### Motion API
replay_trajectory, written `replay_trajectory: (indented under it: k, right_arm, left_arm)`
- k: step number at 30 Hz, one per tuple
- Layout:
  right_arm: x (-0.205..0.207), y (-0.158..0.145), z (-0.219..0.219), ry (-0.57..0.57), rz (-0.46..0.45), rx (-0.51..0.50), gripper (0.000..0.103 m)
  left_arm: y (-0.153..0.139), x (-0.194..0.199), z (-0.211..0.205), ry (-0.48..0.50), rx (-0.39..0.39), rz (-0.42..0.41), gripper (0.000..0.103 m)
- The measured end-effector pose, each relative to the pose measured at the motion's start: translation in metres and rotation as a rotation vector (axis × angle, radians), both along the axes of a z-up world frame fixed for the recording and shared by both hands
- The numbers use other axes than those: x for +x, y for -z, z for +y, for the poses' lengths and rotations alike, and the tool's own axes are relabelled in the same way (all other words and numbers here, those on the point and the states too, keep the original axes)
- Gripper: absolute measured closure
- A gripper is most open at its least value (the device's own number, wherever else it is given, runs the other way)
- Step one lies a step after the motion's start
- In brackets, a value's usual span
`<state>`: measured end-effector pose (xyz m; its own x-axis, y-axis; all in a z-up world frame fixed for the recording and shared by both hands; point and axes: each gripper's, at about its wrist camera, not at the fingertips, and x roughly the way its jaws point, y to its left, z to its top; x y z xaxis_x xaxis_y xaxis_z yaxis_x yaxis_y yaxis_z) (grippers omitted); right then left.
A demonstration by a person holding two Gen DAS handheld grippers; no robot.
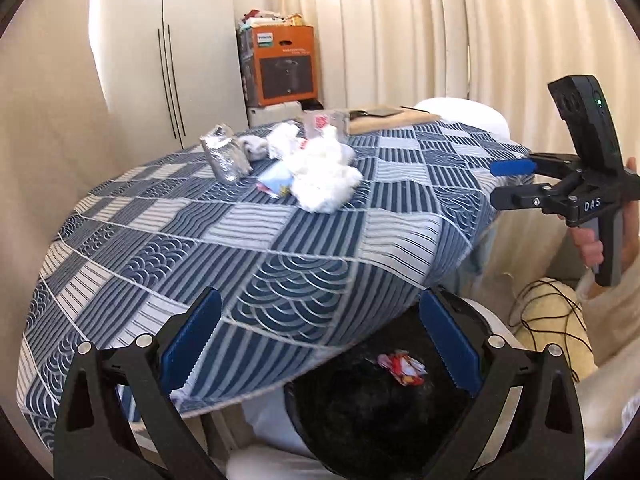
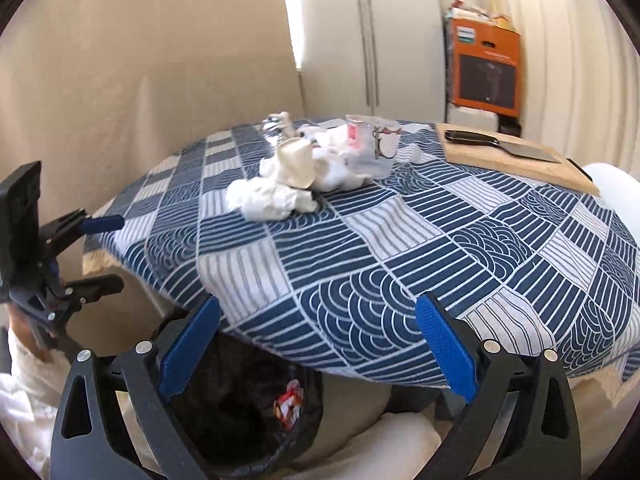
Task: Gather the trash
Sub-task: 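Raise both tools from the bin back toward the table, then grasp the crumpled foil with the left gripper while the right grasps the white tissue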
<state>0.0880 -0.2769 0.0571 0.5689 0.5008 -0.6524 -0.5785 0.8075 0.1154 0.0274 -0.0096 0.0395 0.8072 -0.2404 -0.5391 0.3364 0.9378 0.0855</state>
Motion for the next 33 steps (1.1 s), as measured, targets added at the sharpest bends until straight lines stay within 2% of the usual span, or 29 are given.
replay_trajectory:
  k: [4,7,11,15,23,28,33]
  right_arm:
    - [0.008,0.0,0.012,0.032,0.005,-0.026,0.009]
    - [0.015,-0.002,0.024,0.051,-0.005,-0.047,0.009]
    - [0.023,-0.004,0.042,0.044,-0.029,-0.061,0.009]
    - [0.036,-0.001,0.064,0.029,-0.022,-0.065,0.009]
    - [0.06,0.007,0.103,-0.022,0.008,-0.05,0.009]
    - [0.069,0.013,0.119,-0.034,0.02,-0.054,0.009]
    - [0.08,0.021,0.128,-0.039,0.049,-0.064,0.009]
  left_arm:
    - [-0.002,0.01,0.011,0.037,-0.02,0.006,0.006]
    - [-0.005,0.024,0.02,0.024,0.011,-0.003,0.006]
    - [-0.009,0.049,0.034,0.031,-0.005,0.022,0.006]
    - [-0.017,0.075,0.048,-0.018,0.011,0.019,0.006]
    - [-0.039,0.127,0.065,-0.029,-0.005,0.034,0.006]
    - [-0.048,0.167,0.076,-0.116,-0.007,0.032,0.006]
    - [-0.05,0.197,0.077,-0.127,0.001,0.05,0.006]
